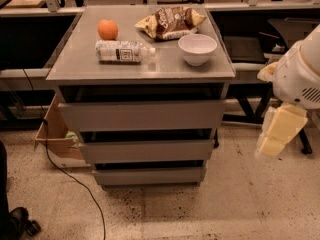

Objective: Open bottom drawer

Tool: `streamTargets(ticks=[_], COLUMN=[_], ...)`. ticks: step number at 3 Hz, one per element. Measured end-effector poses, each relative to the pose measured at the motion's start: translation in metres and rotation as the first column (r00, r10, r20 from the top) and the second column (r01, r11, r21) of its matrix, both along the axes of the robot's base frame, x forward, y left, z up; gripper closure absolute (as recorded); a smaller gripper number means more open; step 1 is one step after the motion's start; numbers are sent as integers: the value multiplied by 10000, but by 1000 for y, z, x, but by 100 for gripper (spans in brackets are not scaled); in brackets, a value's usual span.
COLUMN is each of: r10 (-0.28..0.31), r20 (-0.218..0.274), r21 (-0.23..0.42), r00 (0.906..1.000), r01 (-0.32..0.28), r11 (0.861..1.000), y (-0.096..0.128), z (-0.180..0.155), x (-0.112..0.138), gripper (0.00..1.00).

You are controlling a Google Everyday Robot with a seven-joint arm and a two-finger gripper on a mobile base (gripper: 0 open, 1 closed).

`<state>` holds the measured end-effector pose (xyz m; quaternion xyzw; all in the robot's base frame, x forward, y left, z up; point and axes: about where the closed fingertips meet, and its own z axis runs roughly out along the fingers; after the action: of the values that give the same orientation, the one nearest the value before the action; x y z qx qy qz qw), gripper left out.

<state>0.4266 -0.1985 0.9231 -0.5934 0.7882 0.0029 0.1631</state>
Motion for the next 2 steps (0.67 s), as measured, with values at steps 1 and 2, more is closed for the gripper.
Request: streamTargets(ticks=[1, 2], r10=[58, 109], r20=[-295, -555], r21=[309, 578], r00=[9995, 9984], r01=[-49, -77], r11=[9995, 9983], y=[13, 24], z=[-49, -96], x=[-6, -13], gripper=[0, 0])
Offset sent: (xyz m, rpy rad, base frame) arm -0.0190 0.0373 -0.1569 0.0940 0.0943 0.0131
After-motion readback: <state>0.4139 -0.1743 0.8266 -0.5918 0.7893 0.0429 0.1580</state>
